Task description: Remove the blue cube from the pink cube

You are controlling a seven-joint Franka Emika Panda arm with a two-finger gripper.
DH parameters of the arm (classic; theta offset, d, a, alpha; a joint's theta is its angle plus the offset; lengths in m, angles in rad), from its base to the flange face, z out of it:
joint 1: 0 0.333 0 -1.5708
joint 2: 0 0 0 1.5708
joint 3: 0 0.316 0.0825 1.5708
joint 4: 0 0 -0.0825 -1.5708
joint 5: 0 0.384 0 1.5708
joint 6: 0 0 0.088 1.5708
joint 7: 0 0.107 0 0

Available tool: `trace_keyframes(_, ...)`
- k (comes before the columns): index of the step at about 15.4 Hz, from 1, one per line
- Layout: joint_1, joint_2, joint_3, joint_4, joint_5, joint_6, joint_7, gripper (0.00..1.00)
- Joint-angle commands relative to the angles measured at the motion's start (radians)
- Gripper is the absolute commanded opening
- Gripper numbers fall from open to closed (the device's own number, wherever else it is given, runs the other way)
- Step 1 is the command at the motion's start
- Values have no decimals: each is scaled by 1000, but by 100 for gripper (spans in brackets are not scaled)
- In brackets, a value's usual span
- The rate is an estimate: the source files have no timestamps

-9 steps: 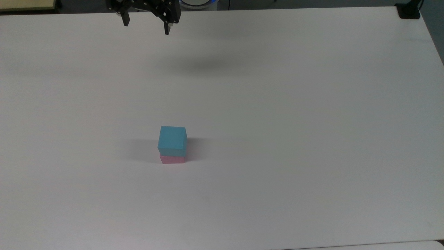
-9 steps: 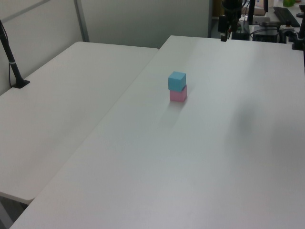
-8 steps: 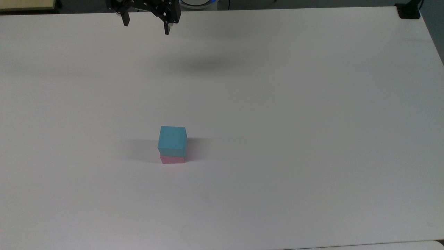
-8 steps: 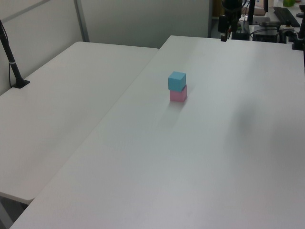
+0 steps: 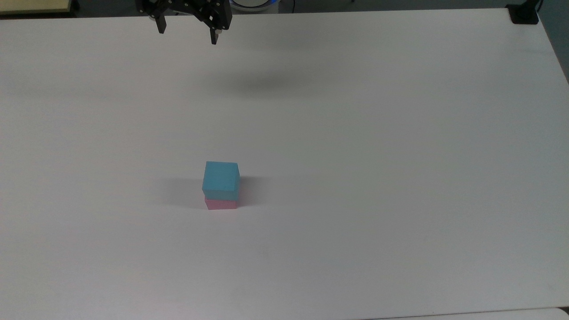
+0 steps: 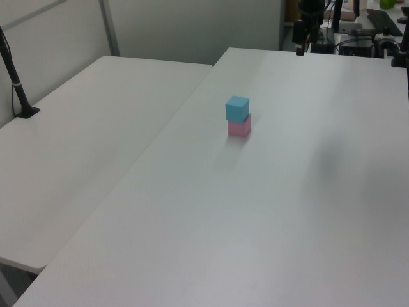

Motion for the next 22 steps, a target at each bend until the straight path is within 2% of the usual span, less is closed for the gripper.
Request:
trace_keyframes(1, 2, -13, -6, -10, 16, -13, -25, 100)
trace_keyframes(5, 2, -7, -6, -9, 18, -2, -28, 100)
trace_keyframes(8, 2, 15, -6, -9, 33, 36, -101, 100)
trace_keyframes(10, 0, 58, -6, 19, 63, 74, -182, 100)
trace_keyframes(12, 2, 102, -6, 31, 86, 145, -207, 100)
trace_keyframes(18, 11, 263, 1, 39, 87, 375, -190, 100)
trace_keyframes(22, 19, 398, 4, 148, 80, 421, -106, 100)
